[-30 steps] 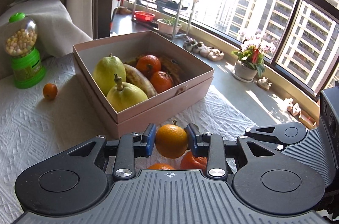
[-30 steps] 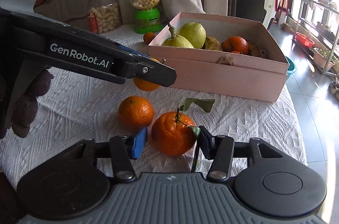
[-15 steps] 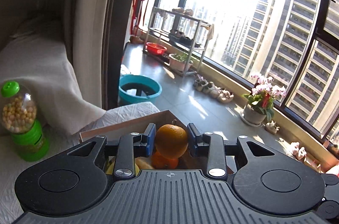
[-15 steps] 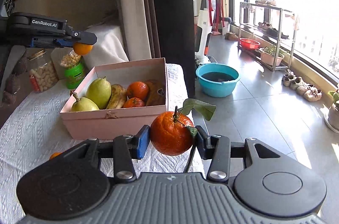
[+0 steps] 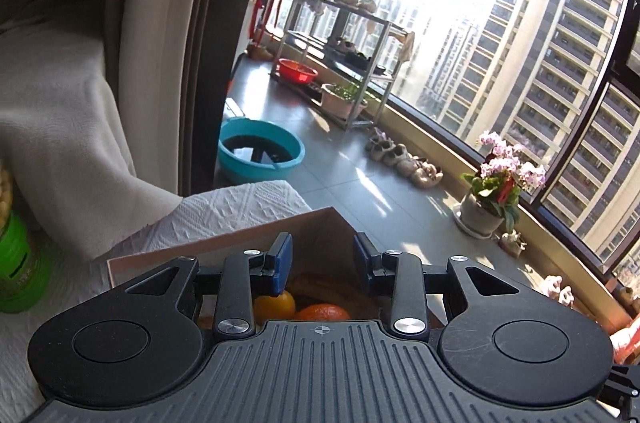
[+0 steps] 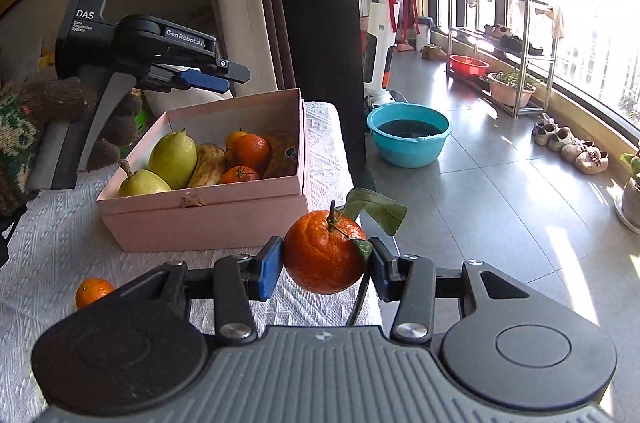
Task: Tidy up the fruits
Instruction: 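Carry the leafy mandarin over the box with the right gripper while the left releases its mandarin inside, then release the leafy mandarin into the box with the right gripper while the left grasps a small mandarin, then move the right gripper to another mandarin and grasp it while the left holds its mandarin, then lift the mandarin with the right gripper while the left holds its mandarin, then carry the mandarin over the box with the right gripper while the left releases its mandarin inside, then open the right gripper to drop the mandarin into the box and withdraw, then move the right gripper to the last mandarin on the table and grasp it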
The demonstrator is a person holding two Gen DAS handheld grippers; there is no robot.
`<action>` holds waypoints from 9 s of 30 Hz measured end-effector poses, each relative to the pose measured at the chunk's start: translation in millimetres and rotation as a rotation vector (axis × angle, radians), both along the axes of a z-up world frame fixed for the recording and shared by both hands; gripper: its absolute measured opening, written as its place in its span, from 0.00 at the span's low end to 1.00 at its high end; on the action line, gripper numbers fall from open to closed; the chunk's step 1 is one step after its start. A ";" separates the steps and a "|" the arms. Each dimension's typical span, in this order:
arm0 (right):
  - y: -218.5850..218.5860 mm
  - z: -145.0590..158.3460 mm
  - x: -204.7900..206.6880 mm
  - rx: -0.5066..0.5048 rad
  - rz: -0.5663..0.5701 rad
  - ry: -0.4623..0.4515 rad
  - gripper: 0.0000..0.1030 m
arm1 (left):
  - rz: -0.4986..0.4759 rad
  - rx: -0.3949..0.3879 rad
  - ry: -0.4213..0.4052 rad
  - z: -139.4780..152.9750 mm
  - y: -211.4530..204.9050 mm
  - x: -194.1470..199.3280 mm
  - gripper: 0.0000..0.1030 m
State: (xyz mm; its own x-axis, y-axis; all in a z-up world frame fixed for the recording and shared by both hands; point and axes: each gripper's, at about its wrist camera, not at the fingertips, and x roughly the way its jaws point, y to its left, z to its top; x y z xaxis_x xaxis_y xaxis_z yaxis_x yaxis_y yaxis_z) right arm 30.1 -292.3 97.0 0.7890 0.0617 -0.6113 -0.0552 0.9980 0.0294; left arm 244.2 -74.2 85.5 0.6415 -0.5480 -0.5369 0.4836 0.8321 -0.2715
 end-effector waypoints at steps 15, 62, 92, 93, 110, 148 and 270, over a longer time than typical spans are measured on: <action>71.7 34.9 189.5 0.062 0.110 0.092 0.45 | 0.200 0.022 -0.019 -3.3 142.2 -21.0 0.36; 127.2 -33.6 -2.4 0.133 0.312 0.209 0.63 | 0.116 0.020 0.220 -81.1 102.4 -150.6 0.32; 66.4 -17.0 -20.3 0.003 0.093 0.103 0.36 | -0.001 0.049 0.166 -63.7 44.2 -161.7 0.32; 68.6 -17.3 -21.3 0.006 0.104 0.106 0.37 | 0.007 0.058 0.157 -62.0 45.3 -161.9 0.32; 115.1 -26.8 -26.0 -0.004 0.324 0.141 0.55 | -0.002 0.083 0.148 -72.1 54.3 -167.6 0.32; 53.5 -35.9 -26.1 -0.183 0.045 0.056 0.45 | -0.130 0.223 0.082 -79.9 9.7 -189.7 0.35; -14.1 -17.7 -102.3 0.524 0.172 -0.161 0.66 | -0.014 -0.129 0.026 -70.3 38.6 -236.2 0.33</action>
State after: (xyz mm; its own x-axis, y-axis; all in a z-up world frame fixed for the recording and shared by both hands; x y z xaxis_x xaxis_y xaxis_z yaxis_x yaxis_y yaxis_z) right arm -72.3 -306.4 79.3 0.8214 0.4598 -0.3374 -0.2606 0.8288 0.4951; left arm 8.0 -35.6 15.2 0.6199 -0.6228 -0.4773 0.4868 0.7823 -0.3886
